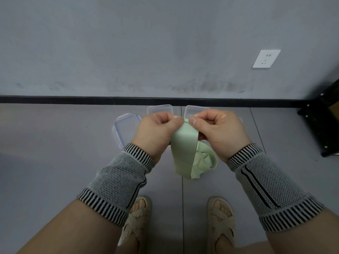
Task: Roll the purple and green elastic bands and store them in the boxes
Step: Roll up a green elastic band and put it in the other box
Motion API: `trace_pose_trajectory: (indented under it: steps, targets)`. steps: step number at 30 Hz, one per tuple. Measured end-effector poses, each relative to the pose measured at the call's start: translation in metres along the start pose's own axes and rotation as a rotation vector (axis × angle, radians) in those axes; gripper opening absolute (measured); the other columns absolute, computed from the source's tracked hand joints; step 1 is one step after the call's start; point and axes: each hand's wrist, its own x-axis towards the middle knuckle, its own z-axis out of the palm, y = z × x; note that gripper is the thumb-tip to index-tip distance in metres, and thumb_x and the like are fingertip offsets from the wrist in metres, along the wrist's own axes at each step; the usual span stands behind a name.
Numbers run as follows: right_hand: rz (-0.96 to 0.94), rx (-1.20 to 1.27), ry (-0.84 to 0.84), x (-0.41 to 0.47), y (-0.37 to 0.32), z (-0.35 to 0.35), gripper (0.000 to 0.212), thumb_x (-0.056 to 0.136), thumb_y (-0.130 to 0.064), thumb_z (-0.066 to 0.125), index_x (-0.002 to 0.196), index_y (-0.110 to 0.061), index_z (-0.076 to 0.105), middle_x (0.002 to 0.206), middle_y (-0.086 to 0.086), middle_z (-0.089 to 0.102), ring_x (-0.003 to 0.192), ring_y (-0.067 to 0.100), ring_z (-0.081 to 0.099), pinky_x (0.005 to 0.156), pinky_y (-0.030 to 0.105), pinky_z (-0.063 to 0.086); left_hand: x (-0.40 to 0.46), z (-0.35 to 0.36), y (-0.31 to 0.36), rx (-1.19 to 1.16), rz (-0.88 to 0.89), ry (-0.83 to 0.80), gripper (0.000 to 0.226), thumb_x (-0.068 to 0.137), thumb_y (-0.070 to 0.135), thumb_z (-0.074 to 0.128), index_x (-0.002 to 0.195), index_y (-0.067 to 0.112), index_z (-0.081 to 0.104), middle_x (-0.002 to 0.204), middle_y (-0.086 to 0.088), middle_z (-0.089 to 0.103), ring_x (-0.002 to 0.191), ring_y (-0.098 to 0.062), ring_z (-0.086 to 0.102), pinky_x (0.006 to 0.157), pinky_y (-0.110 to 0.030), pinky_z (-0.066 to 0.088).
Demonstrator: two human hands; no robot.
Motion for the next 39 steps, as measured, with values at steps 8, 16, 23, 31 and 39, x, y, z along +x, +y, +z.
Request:
trace_pose_trajectory:
  steps: [8,16,23,31,39]
  targets:
    - [0.038,0.095,0.004,-0.0008,-0.0024,0.0024,0.014,0.083,-0.002,0.065,0.074,-0.012,0.068,0.078,0.018,0.069,0.071,0.025,0.064,0.075,0.046,0.056,0.0010,-0.0008,0.0022,-0.106,-0.061,0.001,0.012,0.085,0.002,0.060,0.074,0.005,0.060,0.080,-0.015,0.061,0.079,-0.028,0.056,0.074,-0.040,0.047]
    - [0.105,0.214,-0.022,0.0028,0.0014,0.0007,0.021,0.080,0.006,0.066,0.071,-0.013,0.069,0.079,0.018,0.066,0.076,0.028,0.063,0.079,0.043,0.054,0.0013,-0.0014,0.0018,-0.151,-0.071,-0.032,0.012,0.083,-0.007,0.058,0.079,0.004,0.061,0.075,-0.010,0.064,0.072,-0.023,0.059,0.069,-0.033,0.052]
    - [0.153,0.284,-0.020,0.0030,0.0012,0.0043,0.023,0.078,0.012,0.063,0.069,-0.010,0.065,0.073,0.011,0.064,0.072,0.023,0.062,0.073,0.034,0.054,0.0011,0.0004,0.0016,-0.222,-0.111,-0.057,0.019,0.083,-0.011,0.052,0.079,0.005,0.061,0.072,-0.007,0.065,0.066,-0.019,0.059,0.060,-0.027,0.052]
    - [-0.017,-0.084,0.094,0.0021,0.0031,0.0067,0.023,0.077,-0.004,0.072,0.067,-0.024,0.066,0.072,0.012,0.065,0.066,0.016,0.058,0.071,0.040,0.055,0.0013,0.0043,0.0002,-0.201,-0.146,-0.021,0.015,0.082,-0.006,0.059,0.079,0.008,0.063,0.073,-0.009,0.064,0.068,-0.020,0.060,0.068,-0.032,0.051]
    - [-0.057,-0.008,0.025,-0.0006,0.0020,0.0072,0.017,0.080,-0.001,0.069,0.075,-0.017,0.067,0.079,0.019,0.067,0.072,0.020,0.060,0.075,0.040,0.054,0.0005,0.0017,0.0025,-0.158,-0.054,0.005,0.016,0.081,-0.008,0.061,0.075,0.007,0.060,0.078,-0.013,0.063,0.073,-0.025,0.058,0.073,-0.037,0.048]
